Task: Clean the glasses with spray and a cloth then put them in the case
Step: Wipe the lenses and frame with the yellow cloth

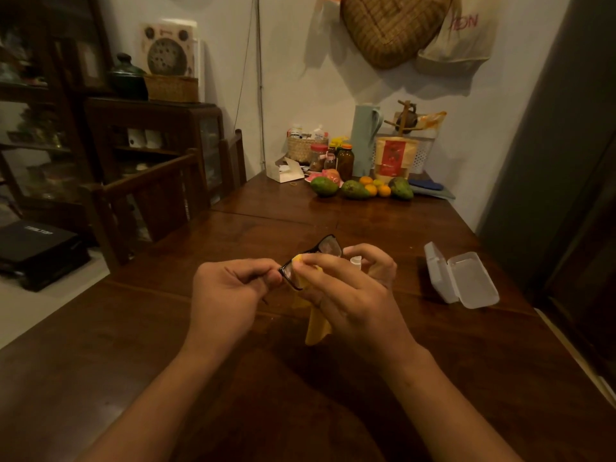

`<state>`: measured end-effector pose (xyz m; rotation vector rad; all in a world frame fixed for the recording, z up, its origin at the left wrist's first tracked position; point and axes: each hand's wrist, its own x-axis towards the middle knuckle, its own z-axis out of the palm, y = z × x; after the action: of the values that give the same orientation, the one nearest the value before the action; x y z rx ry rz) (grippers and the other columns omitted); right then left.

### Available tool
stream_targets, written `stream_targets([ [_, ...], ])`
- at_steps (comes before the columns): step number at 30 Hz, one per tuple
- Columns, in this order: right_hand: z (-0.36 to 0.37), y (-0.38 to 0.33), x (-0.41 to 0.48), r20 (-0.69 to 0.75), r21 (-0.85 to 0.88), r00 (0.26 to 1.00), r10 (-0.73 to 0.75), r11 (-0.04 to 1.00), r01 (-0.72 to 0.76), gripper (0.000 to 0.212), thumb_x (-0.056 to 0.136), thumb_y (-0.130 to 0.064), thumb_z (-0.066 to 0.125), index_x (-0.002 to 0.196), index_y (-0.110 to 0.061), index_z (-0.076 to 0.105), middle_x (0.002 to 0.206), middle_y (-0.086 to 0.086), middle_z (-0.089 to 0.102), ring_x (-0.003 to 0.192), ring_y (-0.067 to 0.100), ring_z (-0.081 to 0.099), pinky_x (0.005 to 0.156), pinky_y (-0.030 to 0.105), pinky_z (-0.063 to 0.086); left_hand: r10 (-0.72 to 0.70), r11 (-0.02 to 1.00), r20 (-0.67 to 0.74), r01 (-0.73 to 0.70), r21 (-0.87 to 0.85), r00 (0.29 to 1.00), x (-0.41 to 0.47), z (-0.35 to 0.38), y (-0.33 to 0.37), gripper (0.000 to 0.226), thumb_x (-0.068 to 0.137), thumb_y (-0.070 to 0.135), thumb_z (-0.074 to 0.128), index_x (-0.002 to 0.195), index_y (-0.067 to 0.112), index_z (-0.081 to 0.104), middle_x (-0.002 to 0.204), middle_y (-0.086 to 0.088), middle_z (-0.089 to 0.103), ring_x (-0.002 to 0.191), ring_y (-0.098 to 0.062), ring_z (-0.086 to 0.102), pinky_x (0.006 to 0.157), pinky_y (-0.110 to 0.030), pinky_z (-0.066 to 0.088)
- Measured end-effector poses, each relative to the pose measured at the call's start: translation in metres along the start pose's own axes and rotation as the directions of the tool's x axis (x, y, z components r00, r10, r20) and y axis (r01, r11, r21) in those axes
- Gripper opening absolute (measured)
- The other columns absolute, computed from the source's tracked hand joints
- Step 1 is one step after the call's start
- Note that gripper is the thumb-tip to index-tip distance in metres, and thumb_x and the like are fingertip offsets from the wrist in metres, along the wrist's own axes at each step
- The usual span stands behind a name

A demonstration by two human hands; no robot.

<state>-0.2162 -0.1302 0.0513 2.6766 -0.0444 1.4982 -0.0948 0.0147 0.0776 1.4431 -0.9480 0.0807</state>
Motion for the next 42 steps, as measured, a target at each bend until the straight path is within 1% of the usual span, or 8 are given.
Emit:
stream_targets([
  [3,0.000,-0.003,0.001,-0.001,0.009,0.998,-0.065,0.998,0.065,0.030,0.095,-0.033,0.067,0.125,-0.029,0.069,0.129,-0.012,0.065,0.123,0.025,0.045,0.091,0.041,0.033,-0.015,1.000,-0.001,0.015,-0.006,1.000,0.000,0.001,-0.001,0.044,0.075,-0.011,0.070,0.069,0.033,0.073,0.067,0.021,0.072,0.067,0.004,0.068,0.064,-0.013,0.054],
  [10,-0.002,0.007,-0.006,-0.061,0.029,0.998,-0.029,0.999,0.030,0.022,0.091,-0.034,0.075,0.112,-0.028,0.076,0.119,-0.013,0.071,0.110,0.031,0.063,0.084,0.054,0.043,-0.018,1.000,-0.010,0.018,0.021,1.000,0.000,0.002,-0.002,0.054,0.075,-0.010,0.071,0.064,0.043,0.071,0.066,0.024,0.071,0.067,0.006,0.068,0.063,-0.011,0.053],
  [16,0.002,0.004,-0.002,0.015,-0.010,0.997,0.074,0.997,-0.074,0.040,0.093,-0.040,0.059,0.129,-0.024,0.065,0.130,-0.008,0.065,0.128,0.024,0.037,0.092,0.044,0.036,-0.009,0.999,-0.035,0.010,0.031,0.999,0.001,0.001,-0.004,0.047,0.075,-0.010,0.071,0.069,0.036,0.072,0.067,0.024,0.071,0.068,0.007,0.068,0.064,-0.009,0.052],
  [19,0.004,-0.001,-0.003,0.024,-0.009,0.999,0.035,0.999,-0.035,0.039,0.094,-0.031,0.060,0.132,-0.025,0.063,0.136,-0.009,0.061,0.127,0.025,0.039,0.090,0.047,0.040,-0.004,1.000,-0.032,0.005,0.009,0.999,0.001,0.001,-0.004,0.053,0.076,-0.010,0.070,0.067,0.042,0.073,0.069,0.021,0.073,0.068,0.006,0.068,0.063,-0.009,0.051],
  [28,-0.003,0.007,-0.005,-0.096,0.047,0.991,-0.088,0.995,0.093,0.019,0.087,-0.029,0.080,0.106,-0.028,0.078,0.116,-0.016,0.071,0.107,0.027,0.062,0.087,0.045,0.042,-0.018,1.000,-0.051,0.018,0.005,0.999,0.003,0.001,-0.007,0.051,0.076,-0.010,0.070,0.066,0.041,0.071,0.066,0.022,0.072,0.066,0.007,0.067,0.063,-0.008,0.050],
  [32,-0.004,0.017,-0.004,-0.115,0.081,0.989,0.097,0.993,-0.088,0.028,0.080,-0.022,0.085,0.106,-0.026,0.077,0.112,-0.013,0.072,0.108,0.028,0.057,0.091,0.028,0.031,0.003,0.999,-0.066,0.000,0.046,0.998,0.002,-0.002,-0.005,0.046,0.077,-0.007,0.070,0.072,0.039,0.071,0.068,0.029,0.070,0.073,0.010,0.067,0.064,-0.005,0.049],
  [39,-0.010,0.034,-0.003,-0.163,0.073,0.920,0.356,0.935,-0.348,0.019,0.092,-0.026,0.068,0.110,-0.021,0.075,0.111,-0.008,0.073,0.111,0.026,0.061,0.089,0.045,0.037,-0.019,1.000,-0.053,0.018,-0.013,0.998,0.004,-0.002,-0.006,0.057,0.077,-0.007,0.070,0.064,0.048,0.073,0.068,0.025,0.071,0.071,0.010,0.067,0.063,-0.004,0.047],
  [42,-0.008,0.030,-0.003,-0.116,0.043,0.913,0.391,0.920,-0.388,0.022,0.094,-0.027,0.067,0.114,-0.024,0.074,0.114,-0.010,0.072,0.116,0.029,0.057,0.088,0.043,0.036,-0.029,0.999,-0.053,0.028,-0.028,0.998,0.004,0.000,-0.007,0.049,0.077,-0.008,0.070,0.065,0.039,0.074,0.067,0.023,0.072,0.069,0.009,0.067,0.062,-0.004,0.047],
])
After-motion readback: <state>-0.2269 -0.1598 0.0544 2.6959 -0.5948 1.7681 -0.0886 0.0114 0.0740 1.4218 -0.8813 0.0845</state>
